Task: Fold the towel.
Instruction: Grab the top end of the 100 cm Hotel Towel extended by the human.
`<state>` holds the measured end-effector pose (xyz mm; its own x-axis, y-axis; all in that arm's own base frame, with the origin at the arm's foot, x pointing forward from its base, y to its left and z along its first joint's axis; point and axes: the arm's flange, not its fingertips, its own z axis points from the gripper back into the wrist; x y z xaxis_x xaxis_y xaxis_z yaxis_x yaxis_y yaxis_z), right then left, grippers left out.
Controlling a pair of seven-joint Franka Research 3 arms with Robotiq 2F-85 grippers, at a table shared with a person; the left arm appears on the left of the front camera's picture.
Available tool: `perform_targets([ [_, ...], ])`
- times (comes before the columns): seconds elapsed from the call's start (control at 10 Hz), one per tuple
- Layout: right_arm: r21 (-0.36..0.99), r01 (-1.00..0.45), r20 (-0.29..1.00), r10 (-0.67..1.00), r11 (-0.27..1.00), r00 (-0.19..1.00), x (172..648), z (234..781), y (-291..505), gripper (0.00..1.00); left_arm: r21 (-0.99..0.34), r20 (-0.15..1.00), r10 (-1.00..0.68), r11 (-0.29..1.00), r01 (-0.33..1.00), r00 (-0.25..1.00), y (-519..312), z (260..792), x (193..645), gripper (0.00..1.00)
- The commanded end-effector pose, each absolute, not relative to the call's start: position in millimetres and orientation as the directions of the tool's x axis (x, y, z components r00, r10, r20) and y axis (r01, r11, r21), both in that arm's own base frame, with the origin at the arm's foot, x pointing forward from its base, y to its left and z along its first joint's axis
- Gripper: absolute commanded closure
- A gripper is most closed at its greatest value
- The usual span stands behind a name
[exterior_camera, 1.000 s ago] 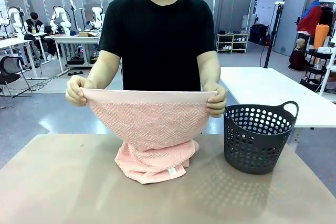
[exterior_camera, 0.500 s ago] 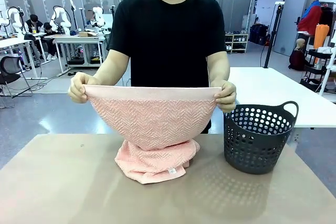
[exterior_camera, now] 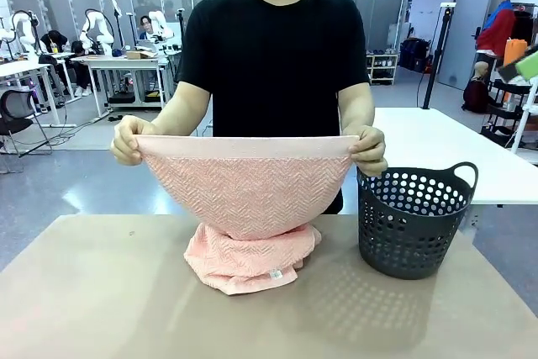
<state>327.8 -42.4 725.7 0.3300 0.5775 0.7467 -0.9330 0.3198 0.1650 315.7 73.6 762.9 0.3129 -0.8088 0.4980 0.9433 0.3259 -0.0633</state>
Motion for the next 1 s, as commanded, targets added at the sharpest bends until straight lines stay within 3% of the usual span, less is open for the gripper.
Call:
perform_targets([
  [0.0, -0.003, -0.97, 0.699, 0.694, 0.243, 0.172, 317, 727, -10, 0.0, 0.068, 0.462, -0.864, 0.259, 0.964, 0.199, 42, 738, 306, 0.0],
  [0.1, -0.092, -0.971, 0.627, 0.77, 0.221, 0.116, 313, 727, 7, 0.0, 0.141, 0.45, -0.88, 0.236, 0.961, 0.15, 28, 735, 303, 0.0],
  [0.4, -0.147, -0.972, 0.617, 0.785, 0.186, 0.057, 310, 734, 44, 0.0, 0.159, 0.512, -0.855, 0.196, 0.968, 0.088, 10, 724, 294, 0.0],
  [0.5, -0.087, -0.979, 0.629, 0.773, 0.183, 0.089, 307, 747, 34, 0.0, 0.108, 0.468, -0.874, 0.206, 0.973, 0.133, 9, 742, 301, 0.0],
  [0.9, -0.087, -0.979, 0.629, 0.773, 0.183, 0.089, 307, 747, 34, 0.0, 0.108, 0.468, -0.874, 0.206, 0.973, 0.133, 9, 742, 301, 0.0],
])
